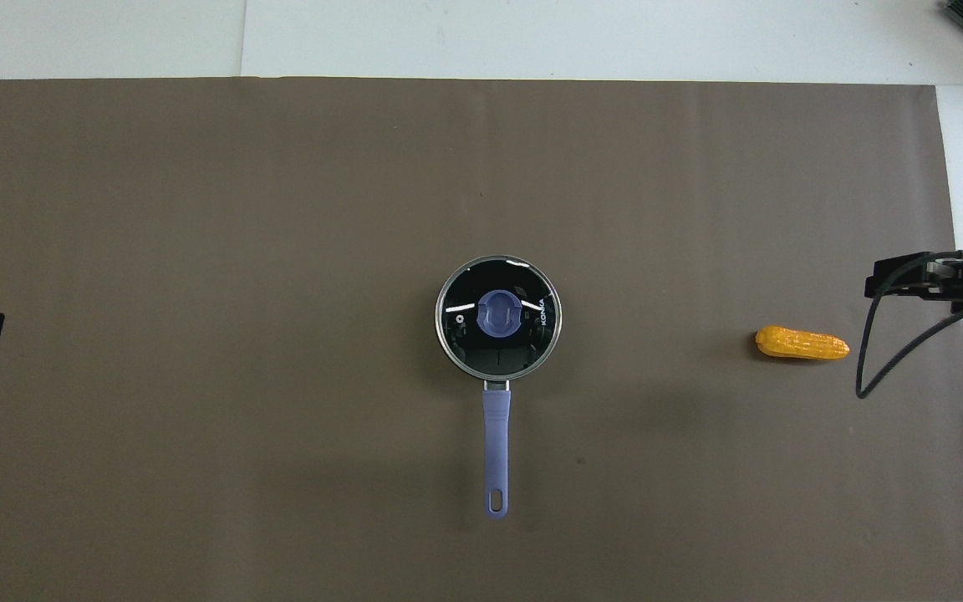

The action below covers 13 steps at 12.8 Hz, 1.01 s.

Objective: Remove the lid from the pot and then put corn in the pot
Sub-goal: 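Reach the left gripper to the lid knob while the right gripper approaches the corn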

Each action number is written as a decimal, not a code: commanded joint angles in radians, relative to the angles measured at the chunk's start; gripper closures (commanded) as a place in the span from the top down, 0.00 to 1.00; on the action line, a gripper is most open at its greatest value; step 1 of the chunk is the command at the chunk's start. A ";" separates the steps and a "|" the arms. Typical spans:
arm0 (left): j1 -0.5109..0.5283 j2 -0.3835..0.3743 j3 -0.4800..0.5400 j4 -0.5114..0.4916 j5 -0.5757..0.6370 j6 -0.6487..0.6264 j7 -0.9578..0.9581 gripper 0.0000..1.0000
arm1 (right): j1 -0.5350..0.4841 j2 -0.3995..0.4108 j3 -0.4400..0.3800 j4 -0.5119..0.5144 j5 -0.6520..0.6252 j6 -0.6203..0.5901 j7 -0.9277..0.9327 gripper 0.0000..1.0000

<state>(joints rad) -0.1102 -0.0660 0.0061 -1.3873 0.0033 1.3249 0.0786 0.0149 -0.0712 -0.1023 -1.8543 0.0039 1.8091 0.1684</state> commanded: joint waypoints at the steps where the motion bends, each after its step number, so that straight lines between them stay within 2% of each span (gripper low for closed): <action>1: -0.064 -0.009 -0.002 -0.044 -0.011 0.069 -0.071 1.00 | -0.001 0.039 0.004 -0.080 -0.019 0.093 0.177 1.00; 5: -0.201 0.001 -0.002 -0.114 -0.009 0.157 -0.184 1.00 | -0.013 0.143 0.004 -0.100 -0.016 0.142 0.486 1.00; 7: -0.256 0.024 -0.002 -0.125 -0.009 0.187 -0.250 1.00 | -0.029 0.159 0.003 -0.159 -0.013 0.194 0.621 1.00; 11: -0.382 0.107 -0.002 -0.125 -0.006 0.276 -0.410 1.00 | -0.062 0.177 0.003 -0.269 -0.013 0.303 0.661 1.00; 13: -0.420 0.147 -0.002 -0.125 -0.008 0.325 -0.480 1.00 | -0.095 0.209 0.003 -0.279 -0.013 0.317 0.657 1.00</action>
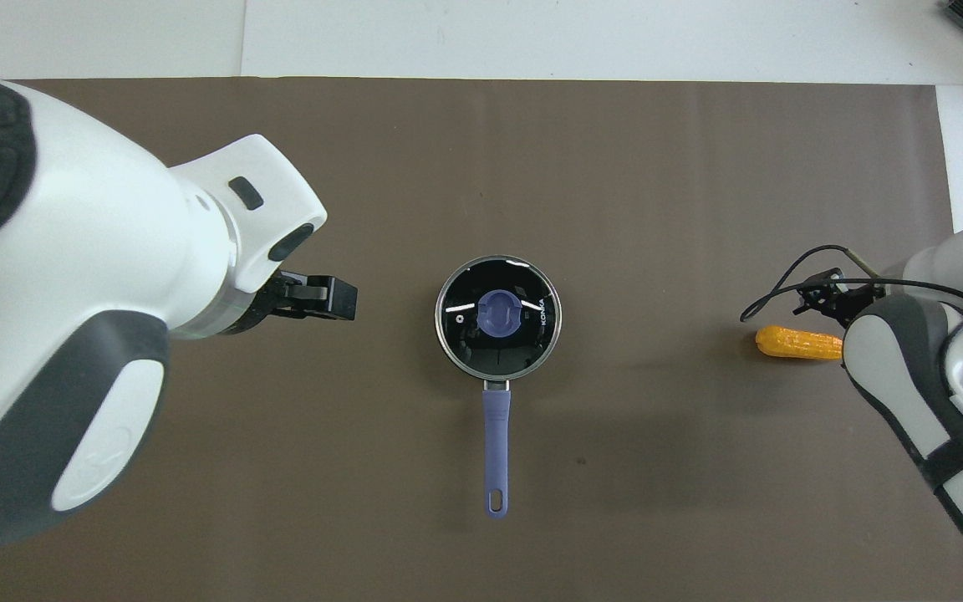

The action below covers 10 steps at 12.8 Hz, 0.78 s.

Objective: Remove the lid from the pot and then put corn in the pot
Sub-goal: 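Reach the left gripper to the lid knob while the right gripper approaches the corn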

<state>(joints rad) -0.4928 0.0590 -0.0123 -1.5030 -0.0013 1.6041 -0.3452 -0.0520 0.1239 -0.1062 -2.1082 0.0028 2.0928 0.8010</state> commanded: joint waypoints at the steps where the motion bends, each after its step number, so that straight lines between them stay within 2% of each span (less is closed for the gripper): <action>1: -0.065 0.044 0.017 -0.010 -0.002 0.063 -0.093 1.00 | -0.031 0.026 0.006 -0.036 -0.012 0.033 0.021 1.00; 5: -0.153 0.148 0.017 -0.005 0.009 0.160 -0.213 1.00 | -0.048 0.043 0.008 -0.099 -0.012 0.111 0.023 1.00; 7: -0.208 0.237 0.017 0.006 0.053 0.218 -0.323 1.00 | -0.046 0.045 0.008 -0.116 -0.012 0.116 0.015 1.00; 10: -0.246 0.298 0.017 0.012 0.056 0.272 -0.379 1.00 | -0.040 0.049 0.008 -0.118 -0.012 0.150 0.010 1.00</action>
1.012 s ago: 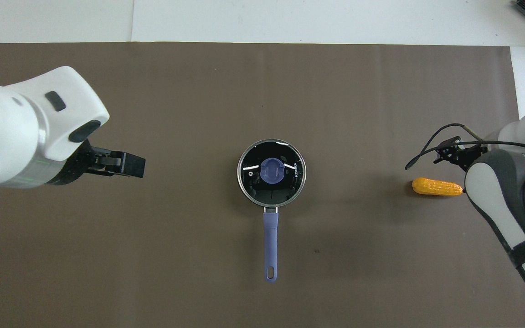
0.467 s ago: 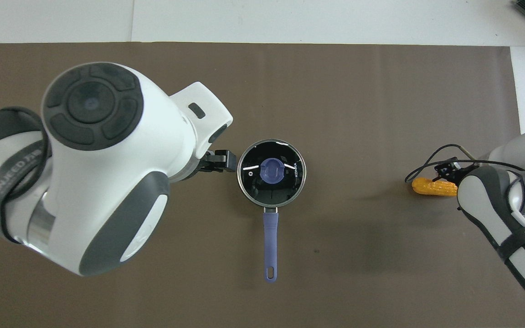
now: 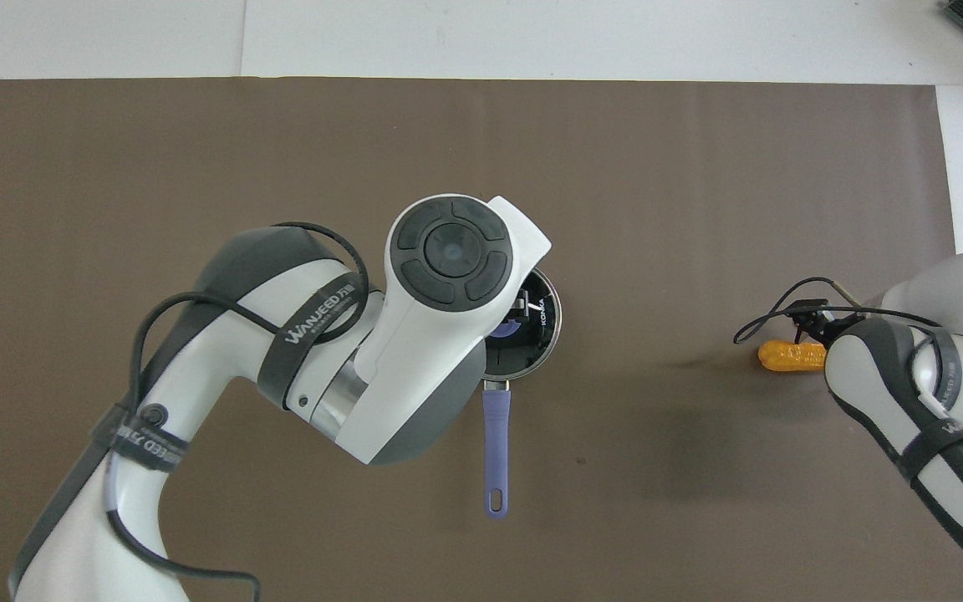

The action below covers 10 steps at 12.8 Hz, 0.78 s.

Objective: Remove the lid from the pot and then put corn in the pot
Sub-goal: 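Reach the left gripper to the lid knob while the right gripper approaches the corn, then grasp the blue lid knob with the left gripper while the right gripper grasps the corn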

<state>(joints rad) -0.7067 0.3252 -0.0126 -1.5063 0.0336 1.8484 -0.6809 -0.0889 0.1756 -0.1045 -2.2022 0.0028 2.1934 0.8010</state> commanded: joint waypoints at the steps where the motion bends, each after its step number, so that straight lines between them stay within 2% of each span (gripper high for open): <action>1: -0.048 0.057 0.019 0.024 0.022 0.056 -0.069 1.00 | 0.000 0.008 0.006 -0.011 -0.010 0.051 0.014 1.00; 6: -0.051 0.126 0.017 0.040 0.031 0.133 -0.072 1.00 | 0.018 0.008 0.008 0.002 -0.003 0.057 0.009 1.00; 9: -0.051 0.124 0.016 0.034 0.031 0.184 -0.072 1.00 | 0.047 0.008 0.008 0.001 -0.001 0.055 0.024 1.00; 10: -0.051 0.124 0.017 0.031 0.032 0.189 -0.072 1.00 | 0.046 0.008 0.008 0.001 -0.001 0.051 0.011 0.76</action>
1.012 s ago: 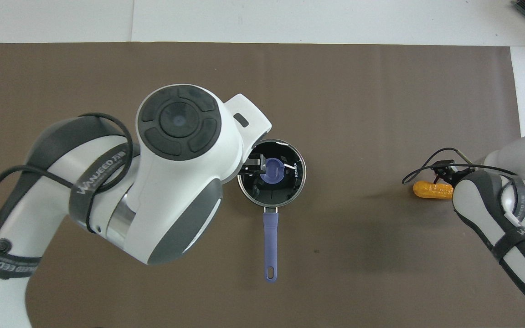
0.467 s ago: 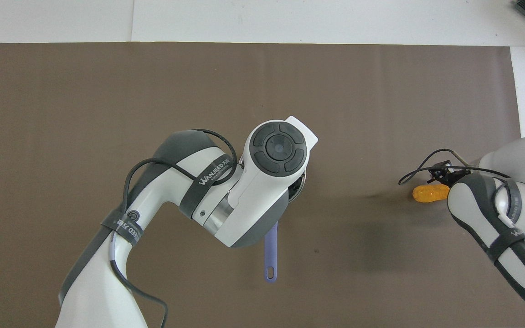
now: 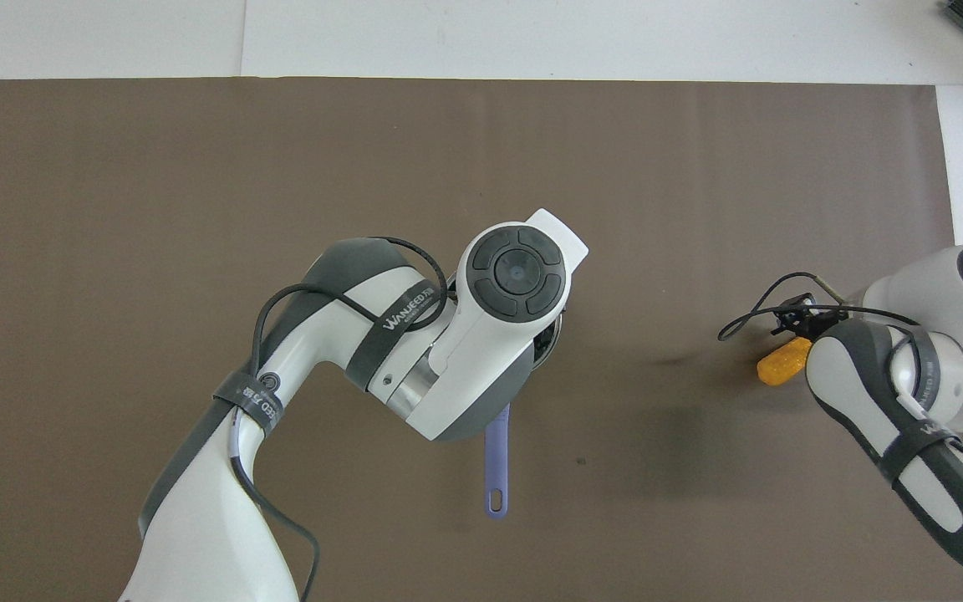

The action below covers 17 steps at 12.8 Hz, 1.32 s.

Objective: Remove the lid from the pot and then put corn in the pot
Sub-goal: 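Grasp the blue lid knob with the left gripper while the right gripper grasps the corn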

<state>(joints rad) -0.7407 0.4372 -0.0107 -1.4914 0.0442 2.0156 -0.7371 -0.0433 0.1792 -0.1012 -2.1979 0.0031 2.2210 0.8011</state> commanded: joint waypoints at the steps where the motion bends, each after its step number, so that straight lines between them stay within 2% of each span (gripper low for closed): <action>1: -0.017 0.014 0.014 0.014 0.022 0.023 -0.016 1.00 | -0.003 0.005 0.005 0.000 0.000 0.011 -0.003 0.49; 3: -0.019 0.015 0.015 -0.001 0.023 0.025 -0.016 1.00 | -0.004 0.006 0.005 0.004 0.001 0.008 -0.029 0.00; 5: -0.023 0.014 0.014 -0.015 0.023 0.026 -0.016 1.00 | -0.006 0.008 0.005 0.026 0.002 0.011 -0.034 0.00; 7: -0.032 0.015 0.015 -0.024 0.022 0.037 -0.016 1.00 | 0.000 0.002 0.005 0.088 0.000 0.008 -0.034 0.00; 9: -0.032 0.015 0.015 -0.024 0.022 0.032 -0.018 0.98 | 0.014 -0.042 0.014 0.119 -0.017 -0.018 -0.098 0.00; 10: -0.034 0.014 0.015 -0.024 0.023 0.023 -0.018 0.89 | 0.017 -0.072 0.015 0.138 -0.017 -0.039 -0.165 0.00; 13: -0.032 0.009 0.015 -0.026 0.022 0.008 -0.016 0.44 | 0.017 -0.131 0.014 0.202 -0.017 -0.184 -0.377 0.00; 15: -0.032 0.006 0.015 -0.026 0.023 -0.003 -0.015 0.28 | 0.019 -0.158 0.017 0.253 -0.018 -0.240 -0.489 0.00; 17: -0.032 -0.003 0.015 -0.024 0.023 -0.018 -0.015 0.18 | 0.023 -0.175 0.047 0.300 -0.018 -0.282 -0.575 0.00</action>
<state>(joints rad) -0.7555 0.4572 -0.0074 -1.5004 0.0538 2.0243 -0.7376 -0.0164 0.0148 -0.0868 -1.9396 0.0002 1.9799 0.3018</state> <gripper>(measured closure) 0.383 0.608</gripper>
